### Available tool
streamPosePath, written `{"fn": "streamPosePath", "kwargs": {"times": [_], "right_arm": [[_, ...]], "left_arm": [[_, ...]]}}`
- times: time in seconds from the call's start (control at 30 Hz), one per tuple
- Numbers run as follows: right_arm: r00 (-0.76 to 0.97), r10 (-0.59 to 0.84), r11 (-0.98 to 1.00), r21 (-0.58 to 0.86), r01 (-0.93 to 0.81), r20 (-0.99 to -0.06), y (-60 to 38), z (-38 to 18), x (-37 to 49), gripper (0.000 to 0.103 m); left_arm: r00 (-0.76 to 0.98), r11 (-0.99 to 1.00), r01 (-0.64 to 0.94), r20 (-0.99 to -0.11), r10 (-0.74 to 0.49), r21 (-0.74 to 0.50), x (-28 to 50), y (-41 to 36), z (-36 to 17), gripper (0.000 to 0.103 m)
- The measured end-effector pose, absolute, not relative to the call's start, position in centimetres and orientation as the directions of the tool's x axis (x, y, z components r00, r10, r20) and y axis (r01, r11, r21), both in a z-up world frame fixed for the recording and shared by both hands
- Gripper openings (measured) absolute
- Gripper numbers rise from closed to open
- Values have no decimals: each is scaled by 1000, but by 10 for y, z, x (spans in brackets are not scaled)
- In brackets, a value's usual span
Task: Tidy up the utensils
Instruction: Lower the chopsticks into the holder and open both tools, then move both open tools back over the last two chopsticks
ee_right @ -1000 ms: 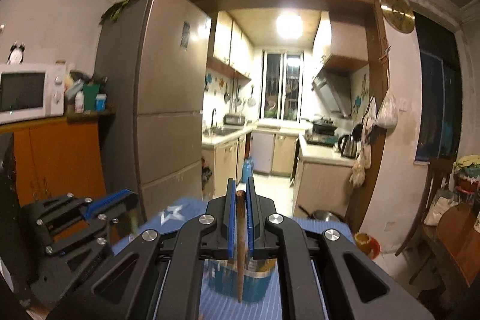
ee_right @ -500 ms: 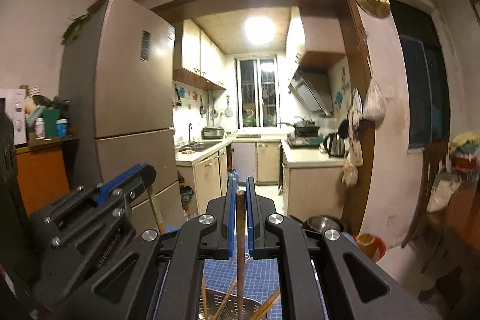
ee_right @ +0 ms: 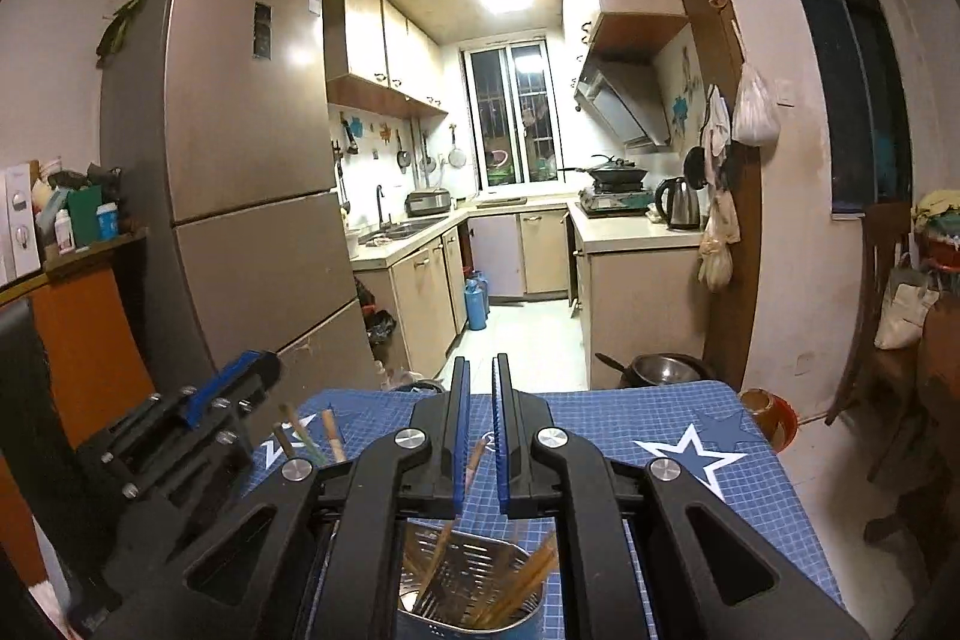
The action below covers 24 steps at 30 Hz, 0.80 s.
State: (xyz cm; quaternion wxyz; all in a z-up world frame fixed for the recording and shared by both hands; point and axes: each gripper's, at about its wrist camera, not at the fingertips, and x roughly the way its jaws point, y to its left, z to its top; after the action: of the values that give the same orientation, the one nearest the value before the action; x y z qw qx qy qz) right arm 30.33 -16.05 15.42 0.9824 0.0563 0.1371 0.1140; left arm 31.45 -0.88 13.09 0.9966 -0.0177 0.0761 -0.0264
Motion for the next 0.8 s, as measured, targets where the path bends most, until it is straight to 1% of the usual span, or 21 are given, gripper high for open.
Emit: {"fn": "streamPosePath", "kwargs": {"times": [0.1,0.17,0.23,0.27,0.3,0.37,0.4,0.47,0.57,0.6,0.67,0.73,0.77,0.8], "right_arm": [[945,226,971,137,-198,-235,-173,162,289,11],[952,213,974,119,-190,-222,-188,167,269,11],[955,203,976,116,-181,-217,-209,168,246,11],[954,200,977,116,-178,-222,-219,168,236,11],[954,193,979,112,-171,-229,-232,165,222,11],[951,193,979,105,-172,-241,-258,157,188,13],[951,182,982,92,-164,-250,-271,151,170,17],[949,152,988,51,-144,-275,-293,136,134,18],[933,105,994,20,-105,-345,-322,106,86,18],[926,92,996,17,-92,-367,-328,95,71,18],[909,74,997,9,-77,-410,-334,69,40,18],[888,53,998,-2,-60,-456,-332,44,18,18],[874,39,999,-11,-50,-484,-329,27,4,18],[864,30,999,-19,-46,-503,-325,14,-5,18]], "left_arm": [[994,997,37,-99,-44,-72,293,5,150,18],[999,998,18,-39,-21,-68,267,13,165,19],[1000,998,7,4,-7,-61,240,21,174,22],[999,998,-7,31,9,-55,221,27,178,30],[998,999,-18,56,21,-46,200,33,181,41],[997,1000,-6,81,7,-19,163,40,180,50],[997,1000,12,74,-13,3,144,42,175,51],[999,997,45,23,-47,66,117,41,162,51],[992,980,91,-106,-74,175,85,34,126,51],[984,973,119,-153,-90,195,76,31,113,51],[950,955,188,-290,-117,230,58,22,75,51],[916,944,226,-381,-122,241,47,14,45,51],[897,937,243,-426,-118,251,37,9,26,49],[880,931,264,-458,-126,252,25,5,8,44]]}}
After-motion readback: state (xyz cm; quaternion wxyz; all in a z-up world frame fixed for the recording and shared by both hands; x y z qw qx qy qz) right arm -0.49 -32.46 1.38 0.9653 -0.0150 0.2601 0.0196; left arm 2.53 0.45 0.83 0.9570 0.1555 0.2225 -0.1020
